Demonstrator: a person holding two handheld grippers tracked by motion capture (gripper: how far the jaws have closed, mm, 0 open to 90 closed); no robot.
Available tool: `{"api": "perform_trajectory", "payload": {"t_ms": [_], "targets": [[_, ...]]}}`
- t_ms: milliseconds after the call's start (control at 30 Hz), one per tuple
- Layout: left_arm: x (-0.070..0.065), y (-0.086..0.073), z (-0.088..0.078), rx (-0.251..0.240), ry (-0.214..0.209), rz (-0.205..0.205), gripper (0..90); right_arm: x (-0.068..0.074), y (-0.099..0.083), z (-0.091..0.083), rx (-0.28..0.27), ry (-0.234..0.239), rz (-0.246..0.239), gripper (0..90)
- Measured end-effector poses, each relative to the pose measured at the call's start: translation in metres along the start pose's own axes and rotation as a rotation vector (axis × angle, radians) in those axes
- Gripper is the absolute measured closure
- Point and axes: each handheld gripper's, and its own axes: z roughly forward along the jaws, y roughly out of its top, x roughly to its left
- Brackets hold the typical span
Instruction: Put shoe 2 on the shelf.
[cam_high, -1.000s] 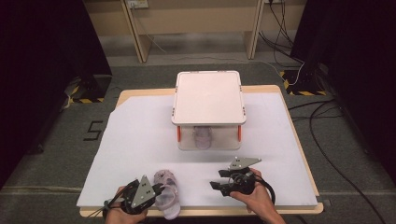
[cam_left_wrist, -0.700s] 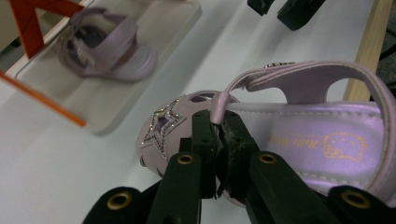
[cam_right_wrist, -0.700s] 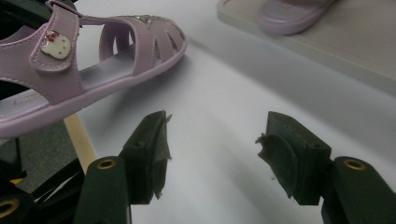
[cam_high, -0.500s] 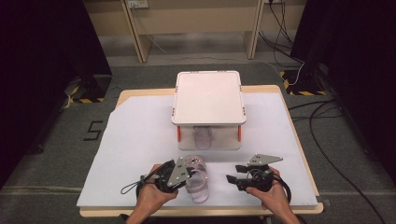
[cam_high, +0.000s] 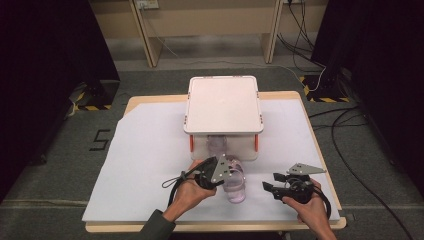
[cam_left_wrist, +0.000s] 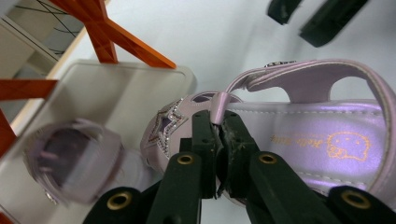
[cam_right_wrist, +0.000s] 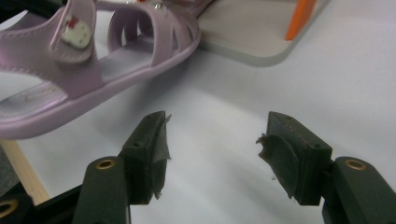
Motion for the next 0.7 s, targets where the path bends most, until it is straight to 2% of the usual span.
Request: {"api": "perform_trajectory", "payload": {"t_ms": [100,267,333,467,567,700], "targets": [[0.006,0.008,0.011,-0.005,0.016,0.021,85.5,-0.003,-0.003,-0.002,0.002,-0.008,0.010,40.1],[0.015,0.015,0.027,0.015,0.045,0.035,85.5,-0.003,-0.005,-0.001,0.008,-0.001,0.009,40.0],[0.018,0.016,0.036,0.030,0.059,0.053,85.5,-0.002,-0.005,-0.001,0.009,0.003,0.005,39.9],[0.020,0.018,0.050,0.029,0.089,0.066,85.5,-0.001,-0.005,0.000,0.011,0.011,0.001,39.8],[0.021,0.020,0.061,0.048,0.109,0.089,85.5,0.001,-0.005,0.001,0.015,0.012,0.000,39.7],[0.024,0.018,0.072,0.043,0.124,0.076,85.4,0.001,-0.005,0.002,0.014,0.013,-0.004,39.6]]}}
